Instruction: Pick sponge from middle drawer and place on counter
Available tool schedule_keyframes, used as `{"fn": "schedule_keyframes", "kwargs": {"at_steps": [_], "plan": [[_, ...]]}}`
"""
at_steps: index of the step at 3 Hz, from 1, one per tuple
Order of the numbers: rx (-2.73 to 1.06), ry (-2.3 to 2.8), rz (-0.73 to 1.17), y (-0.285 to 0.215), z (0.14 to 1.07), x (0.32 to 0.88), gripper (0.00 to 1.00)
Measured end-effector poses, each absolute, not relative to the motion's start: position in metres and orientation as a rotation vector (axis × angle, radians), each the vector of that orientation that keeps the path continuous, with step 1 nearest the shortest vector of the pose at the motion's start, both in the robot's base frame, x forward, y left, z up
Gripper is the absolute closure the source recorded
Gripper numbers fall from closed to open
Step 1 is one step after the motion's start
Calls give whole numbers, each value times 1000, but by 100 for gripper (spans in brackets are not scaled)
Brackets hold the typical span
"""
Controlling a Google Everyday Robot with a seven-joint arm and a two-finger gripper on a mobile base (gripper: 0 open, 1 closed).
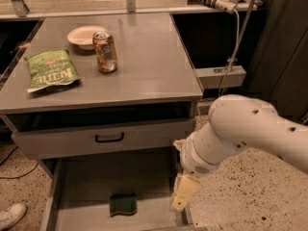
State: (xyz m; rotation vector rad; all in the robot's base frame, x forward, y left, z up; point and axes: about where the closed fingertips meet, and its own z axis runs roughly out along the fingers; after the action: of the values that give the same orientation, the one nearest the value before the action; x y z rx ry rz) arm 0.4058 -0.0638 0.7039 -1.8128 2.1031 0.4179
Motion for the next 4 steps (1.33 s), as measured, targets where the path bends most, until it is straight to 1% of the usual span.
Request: {"fn": "schedule_keyframes", "kwargs": {"at_steps": [2,4], "plan": [[-1757,2067,552,-37,620,418,0],[-1730,2062,600,-26,605,416,0]]}}
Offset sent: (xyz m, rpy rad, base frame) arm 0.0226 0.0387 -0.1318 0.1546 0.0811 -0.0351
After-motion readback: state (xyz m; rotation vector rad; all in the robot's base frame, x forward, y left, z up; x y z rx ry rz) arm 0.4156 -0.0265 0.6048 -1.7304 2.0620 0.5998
